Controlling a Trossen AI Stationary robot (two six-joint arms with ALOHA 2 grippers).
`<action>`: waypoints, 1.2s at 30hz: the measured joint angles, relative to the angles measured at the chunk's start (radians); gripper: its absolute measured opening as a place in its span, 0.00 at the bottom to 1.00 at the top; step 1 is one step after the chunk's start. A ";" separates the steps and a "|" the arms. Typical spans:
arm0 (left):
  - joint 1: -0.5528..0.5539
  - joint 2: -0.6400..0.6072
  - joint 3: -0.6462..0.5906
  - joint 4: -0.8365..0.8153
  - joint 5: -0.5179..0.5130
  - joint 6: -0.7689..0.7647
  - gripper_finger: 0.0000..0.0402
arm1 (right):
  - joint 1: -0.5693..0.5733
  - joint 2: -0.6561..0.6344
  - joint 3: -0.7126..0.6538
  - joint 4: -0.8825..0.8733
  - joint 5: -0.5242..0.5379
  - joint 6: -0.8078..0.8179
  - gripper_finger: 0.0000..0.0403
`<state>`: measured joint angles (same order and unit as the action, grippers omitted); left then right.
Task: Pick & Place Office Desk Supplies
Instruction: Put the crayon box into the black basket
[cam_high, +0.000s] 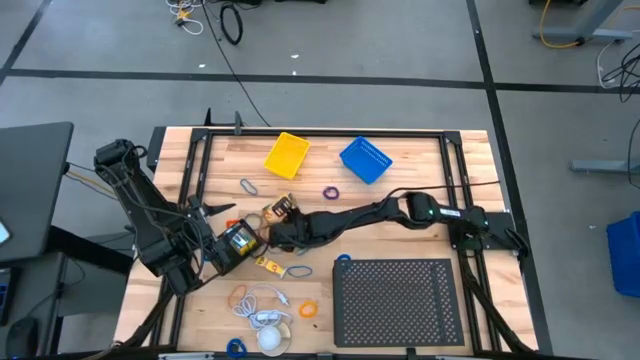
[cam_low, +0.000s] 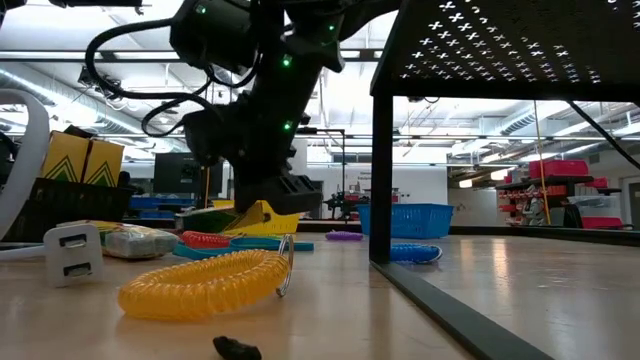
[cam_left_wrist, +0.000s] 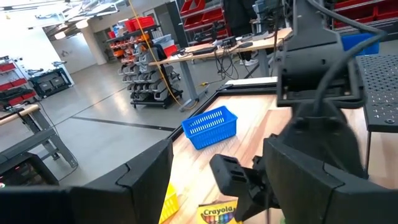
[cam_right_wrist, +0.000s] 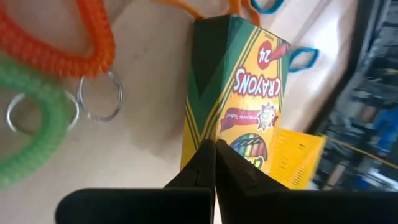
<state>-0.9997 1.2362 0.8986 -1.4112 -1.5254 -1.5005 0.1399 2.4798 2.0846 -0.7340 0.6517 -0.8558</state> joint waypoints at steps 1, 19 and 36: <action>0.000 0.000 0.000 0.000 0.000 0.000 0.63 | 0.005 0.000 0.000 -0.002 0.021 -0.014 0.00; 0.000 -0.034 0.000 0.000 0.062 -0.120 0.63 | 0.059 -0.027 0.001 0.020 0.439 -0.306 0.00; -0.023 -0.274 0.000 0.125 0.383 -0.053 0.63 | 0.156 -0.047 0.001 0.033 0.550 -0.535 0.00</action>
<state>-1.0227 0.9626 0.8986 -1.2860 -1.1424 -1.5530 0.2964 2.4329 2.0857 -0.7011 1.2022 -1.3906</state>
